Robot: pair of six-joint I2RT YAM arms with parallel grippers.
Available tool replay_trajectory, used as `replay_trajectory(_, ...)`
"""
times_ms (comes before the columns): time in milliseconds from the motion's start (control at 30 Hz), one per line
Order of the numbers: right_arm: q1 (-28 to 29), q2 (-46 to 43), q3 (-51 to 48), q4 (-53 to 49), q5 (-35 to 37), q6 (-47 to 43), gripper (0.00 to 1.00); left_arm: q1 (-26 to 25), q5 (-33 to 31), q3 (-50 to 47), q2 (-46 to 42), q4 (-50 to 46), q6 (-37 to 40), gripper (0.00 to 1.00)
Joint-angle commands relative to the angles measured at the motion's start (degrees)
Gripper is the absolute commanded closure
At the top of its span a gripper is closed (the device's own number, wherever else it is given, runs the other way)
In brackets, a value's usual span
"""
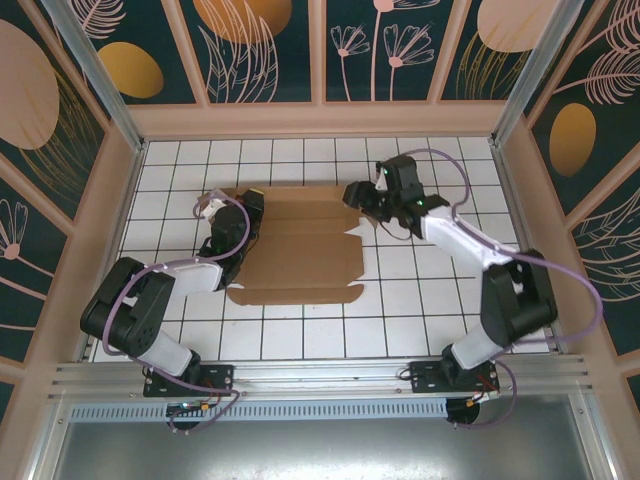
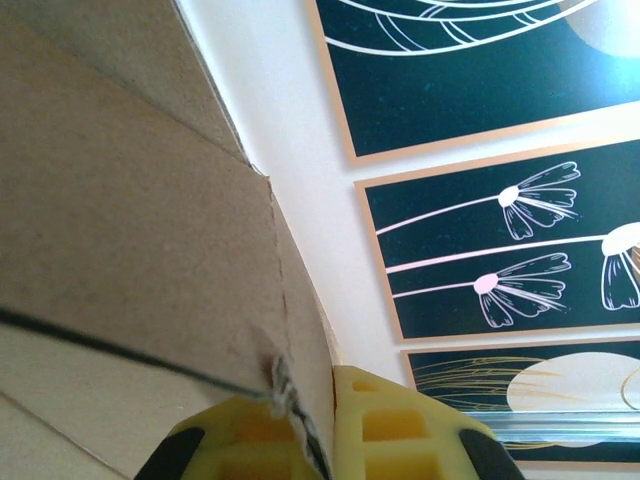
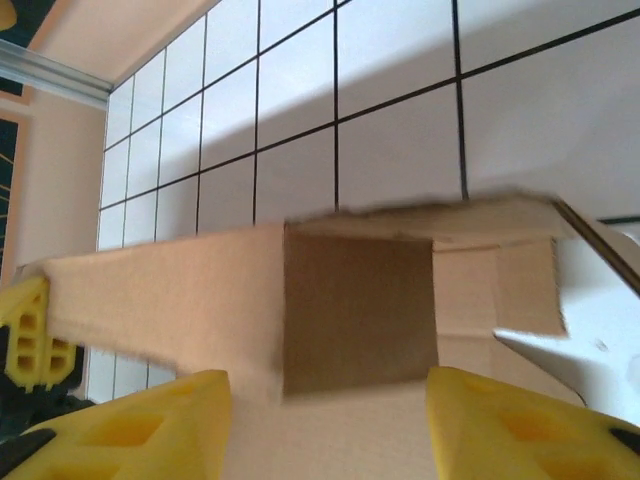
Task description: Fold the paper box
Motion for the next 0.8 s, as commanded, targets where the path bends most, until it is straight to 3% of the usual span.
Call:
replay_trajectory(0,2.7,-8.4,-6.5,1.5,9.4,-5.7,0.58,-0.3,-1.8,-1.8,-0.9,-1.5,2.4,1.00)
replay_trajectory(100,5.1,-12.5,-13.6,5.1,10.8,-6.0,0.73,-0.3,-2.0,-1.5,-1.0,-2.3,2.0,1.00)
replay_trajectory(333,12.1,-1.4,-12.5,5.3,17.4,-8.0,0.75,-0.8,-2.6,1.3,-1.0,-6.5,1.9,1.00)
replay_trajectory(500,11.2,4.7,-12.3,14.8,19.6,-10.6,0.75,-0.8,-3.5,1.2,-2.0,-8.2,2.2,1.00)
replay_trajectory(767,5.8,9.4,-9.4,20.4,21.0,-12.0,0.78,-0.8,-3.9,1.3,-2.6,-10.7,2.4,1.00)
